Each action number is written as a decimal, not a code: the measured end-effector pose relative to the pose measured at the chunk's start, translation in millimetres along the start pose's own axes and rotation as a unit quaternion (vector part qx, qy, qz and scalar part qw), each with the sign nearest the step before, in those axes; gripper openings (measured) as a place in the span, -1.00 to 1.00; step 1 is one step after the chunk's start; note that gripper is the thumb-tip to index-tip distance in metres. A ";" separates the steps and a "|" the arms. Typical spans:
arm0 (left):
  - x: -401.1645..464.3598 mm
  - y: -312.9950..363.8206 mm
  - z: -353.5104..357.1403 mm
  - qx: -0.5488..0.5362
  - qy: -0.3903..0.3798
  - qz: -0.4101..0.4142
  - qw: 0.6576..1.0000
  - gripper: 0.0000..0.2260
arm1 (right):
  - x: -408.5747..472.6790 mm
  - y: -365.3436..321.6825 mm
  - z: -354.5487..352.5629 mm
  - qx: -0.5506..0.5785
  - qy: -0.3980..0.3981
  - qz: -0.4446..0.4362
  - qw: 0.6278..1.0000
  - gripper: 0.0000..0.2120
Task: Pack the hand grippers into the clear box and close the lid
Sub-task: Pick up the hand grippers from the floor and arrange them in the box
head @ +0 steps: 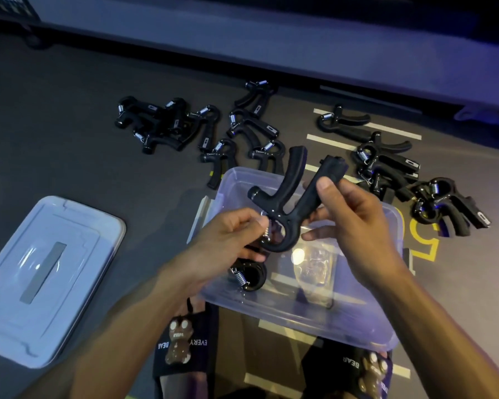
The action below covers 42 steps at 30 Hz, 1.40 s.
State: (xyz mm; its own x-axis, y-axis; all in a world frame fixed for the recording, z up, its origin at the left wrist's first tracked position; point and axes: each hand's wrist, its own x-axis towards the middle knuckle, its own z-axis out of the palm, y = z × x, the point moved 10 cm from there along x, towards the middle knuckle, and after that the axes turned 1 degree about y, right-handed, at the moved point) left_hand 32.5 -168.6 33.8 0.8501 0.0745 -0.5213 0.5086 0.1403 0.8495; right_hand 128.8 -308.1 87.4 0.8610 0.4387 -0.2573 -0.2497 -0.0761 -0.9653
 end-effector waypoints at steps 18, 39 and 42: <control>32.2 28.6 -71.3 0.309 0.229 0.176 0.906 -0.60 | 19.7 110.4 47.6 -0.222 -0.129 0.125 0.958 -0.88; 55.2 29.1 -70.9 0.337 0.191 0.158 0.908 -0.68 | 11.7 123.9 45.5 -0.441 -0.069 0.156 0.881 -0.55; 55.3 28.6 -72.3 0.335 0.202 0.162 0.906 -0.68 | 9.6 124.8 46.6 -0.445 -0.071 0.153 0.879 -0.52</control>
State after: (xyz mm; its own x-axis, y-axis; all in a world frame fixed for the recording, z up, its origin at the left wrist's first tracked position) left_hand 84.2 -89.1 23.3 0.9192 0.3784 -0.1092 0.3255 -0.5738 0.7515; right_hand 85.3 -271.7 -33.4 0.7343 0.3784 -0.5635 0.0406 -0.8532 -0.5201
